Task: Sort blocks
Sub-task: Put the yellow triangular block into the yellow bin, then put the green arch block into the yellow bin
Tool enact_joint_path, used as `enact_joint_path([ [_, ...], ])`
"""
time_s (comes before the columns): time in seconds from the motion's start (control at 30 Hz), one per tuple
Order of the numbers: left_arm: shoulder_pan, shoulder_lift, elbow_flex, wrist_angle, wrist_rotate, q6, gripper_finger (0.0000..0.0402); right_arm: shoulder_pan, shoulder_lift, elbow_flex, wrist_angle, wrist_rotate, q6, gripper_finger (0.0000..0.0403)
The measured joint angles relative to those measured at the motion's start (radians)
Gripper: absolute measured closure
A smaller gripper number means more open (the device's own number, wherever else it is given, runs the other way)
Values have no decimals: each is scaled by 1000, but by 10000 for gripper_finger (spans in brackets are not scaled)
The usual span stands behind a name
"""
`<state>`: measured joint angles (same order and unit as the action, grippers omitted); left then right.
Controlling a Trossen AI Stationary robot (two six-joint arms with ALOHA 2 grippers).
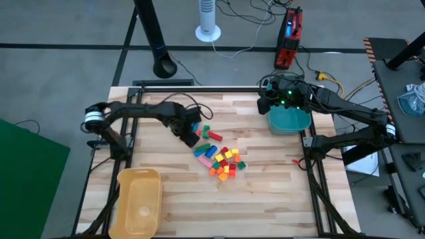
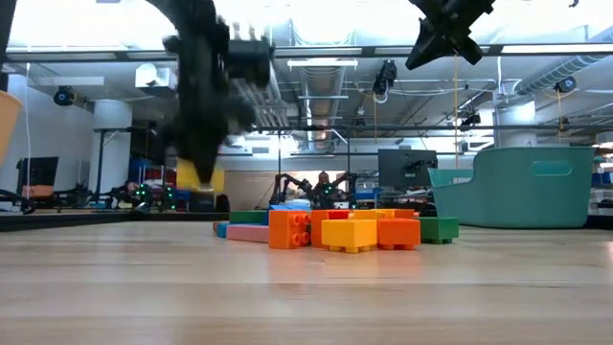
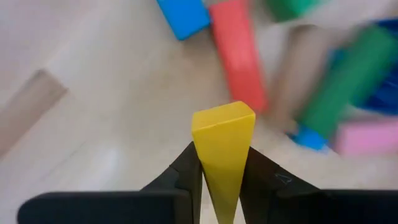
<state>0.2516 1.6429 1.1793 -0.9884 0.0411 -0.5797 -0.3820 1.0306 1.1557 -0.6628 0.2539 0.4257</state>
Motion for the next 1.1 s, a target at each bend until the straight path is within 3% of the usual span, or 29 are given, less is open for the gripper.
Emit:
enact_joint_path([
  [0.13, -28, -131, 132, -197, 42, 31, 347, 0, 0, 0, 0, 0, -18, 390],
  [0.27, -114, -287, 188, -318, 133, -18, 347, 0, 1, 0, 1, 0, -26, 390],
  [0.4, -313, -429, 196, -316, 197, -230, 347, 0, 1, 0, 1, 0, -39, 390],
  [0.5, -512, -485, 193, -294, 168, -482, 346, 0, 1, 0, 3, 0, -46, 390],
  [0.63, -761, -492, 187, -294, 67, -776, 304, 0, 1, 0, 19, 0, -61, 390],
  [0.77, -924, -447, 187, -311, 18, -966, 264, 0, 1, 0, 30, 0, -92, 390],
  [1.0, -978, -384, 188, -399, 24, -1107, 231, -1, 6, -1, 55, 0, -105, 390],
  [1.1, -960, -371, 205, -398, -38, -1105, 230, -1, 6, -1, 55, 0, -110, 390],
])
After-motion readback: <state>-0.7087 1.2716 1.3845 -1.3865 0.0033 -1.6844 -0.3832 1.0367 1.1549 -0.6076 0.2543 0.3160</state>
